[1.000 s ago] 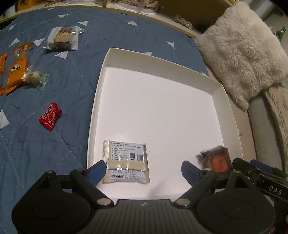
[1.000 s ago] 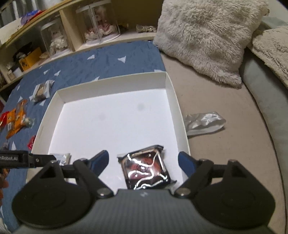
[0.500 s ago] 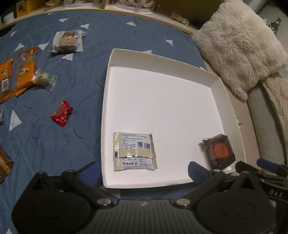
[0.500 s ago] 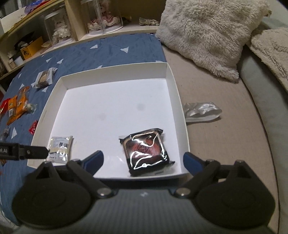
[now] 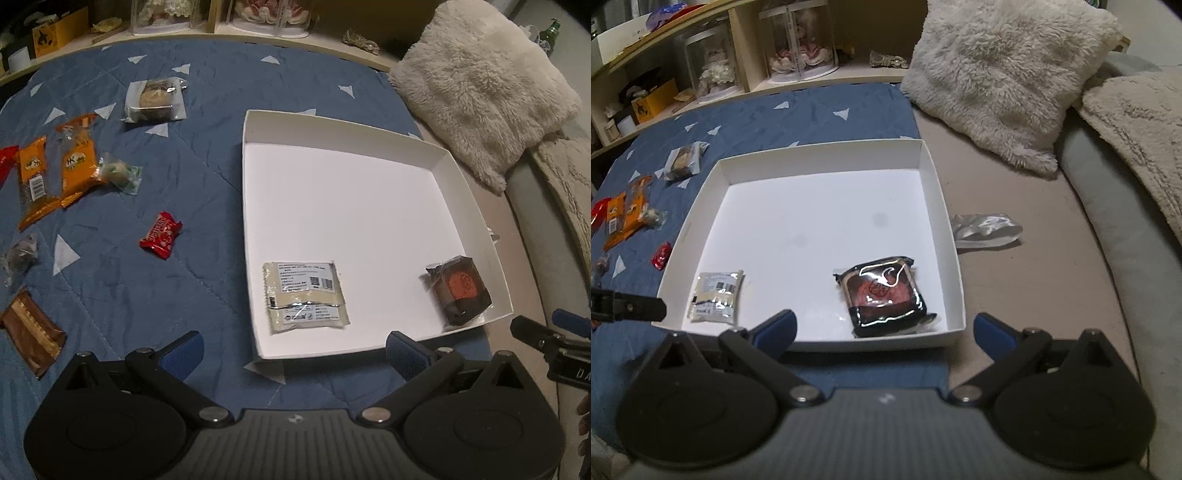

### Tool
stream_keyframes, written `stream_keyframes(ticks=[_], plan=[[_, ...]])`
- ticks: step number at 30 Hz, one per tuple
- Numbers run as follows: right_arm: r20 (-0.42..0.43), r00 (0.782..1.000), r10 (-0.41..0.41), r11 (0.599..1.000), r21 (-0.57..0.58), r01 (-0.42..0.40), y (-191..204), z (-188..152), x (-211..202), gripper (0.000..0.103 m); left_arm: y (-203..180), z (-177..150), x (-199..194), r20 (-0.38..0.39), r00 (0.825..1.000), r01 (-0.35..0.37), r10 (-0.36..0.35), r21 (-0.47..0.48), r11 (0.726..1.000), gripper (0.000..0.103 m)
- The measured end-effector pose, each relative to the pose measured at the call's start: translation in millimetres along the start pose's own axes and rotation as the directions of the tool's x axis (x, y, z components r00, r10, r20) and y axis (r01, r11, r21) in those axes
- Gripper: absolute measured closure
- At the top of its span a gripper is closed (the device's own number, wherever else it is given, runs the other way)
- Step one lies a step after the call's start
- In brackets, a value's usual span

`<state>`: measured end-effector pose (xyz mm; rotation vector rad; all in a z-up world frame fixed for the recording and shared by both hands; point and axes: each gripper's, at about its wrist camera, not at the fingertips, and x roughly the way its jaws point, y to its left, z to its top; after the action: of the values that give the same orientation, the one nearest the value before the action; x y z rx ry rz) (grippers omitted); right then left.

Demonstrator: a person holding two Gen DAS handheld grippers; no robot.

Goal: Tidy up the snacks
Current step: 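Carry both snacks into the white box and open both tools to release, then grasp the brown chocolate bar with the right tool while the left tool grasps a clear packet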

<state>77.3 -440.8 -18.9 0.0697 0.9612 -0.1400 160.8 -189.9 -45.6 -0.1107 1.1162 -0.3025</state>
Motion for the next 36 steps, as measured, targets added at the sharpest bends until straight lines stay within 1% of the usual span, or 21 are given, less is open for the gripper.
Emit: stream_keyframes(ticks=[4, 11, 18, 28, 31, 36], plan=[[-0.005, 1.000, -0.003, 1.000, 0.000, 0.003, 4, 1, -6, 0.000, 6, -2, -7, -0.001, 1.000, 0.008, -0.008, 0.018, 1.000, 0.000], [-0.002, 1.000, -0.007, 1.000, -0.027, 0.006, 18, 5, -13, 0.000, 23, 2, -25, 0.029, 1.000, 0.004, -0.004, 0.014, 1.000, 0.000], [0.017, 1.000, 0.002, 0.999, -0.042, -0.001, 39, 16, -19, 0.000, 52, 8, -46, 0.064, 0.997, -0.037, 0.037, 0.011, 0.999, 0.000], [0.040, 0.995, 0.088, 0.995, -0.057, -0.086, 88, 28, -27, 0.000, 104, 13, -68, 0.094, 0.990, -0.103, 0.104, -0.014, 0.995, 0.000], [0.039, 0.992, 0.116, 0.992, -0.061, -0.114, 105, 30, -24, 0.000, 125, 14, -74, 0.093, 0.989, -0.111, 0.115, -0.039, 0.993, 0.000], [0.026, 0.986, 0.166, 0.984, -0.076, -0.163, 138, 32, -12, 0.000, 159, 15, -82, 0.103, 0.983, -0.145, 0.151, -0.056, 0.988, 0.000]])
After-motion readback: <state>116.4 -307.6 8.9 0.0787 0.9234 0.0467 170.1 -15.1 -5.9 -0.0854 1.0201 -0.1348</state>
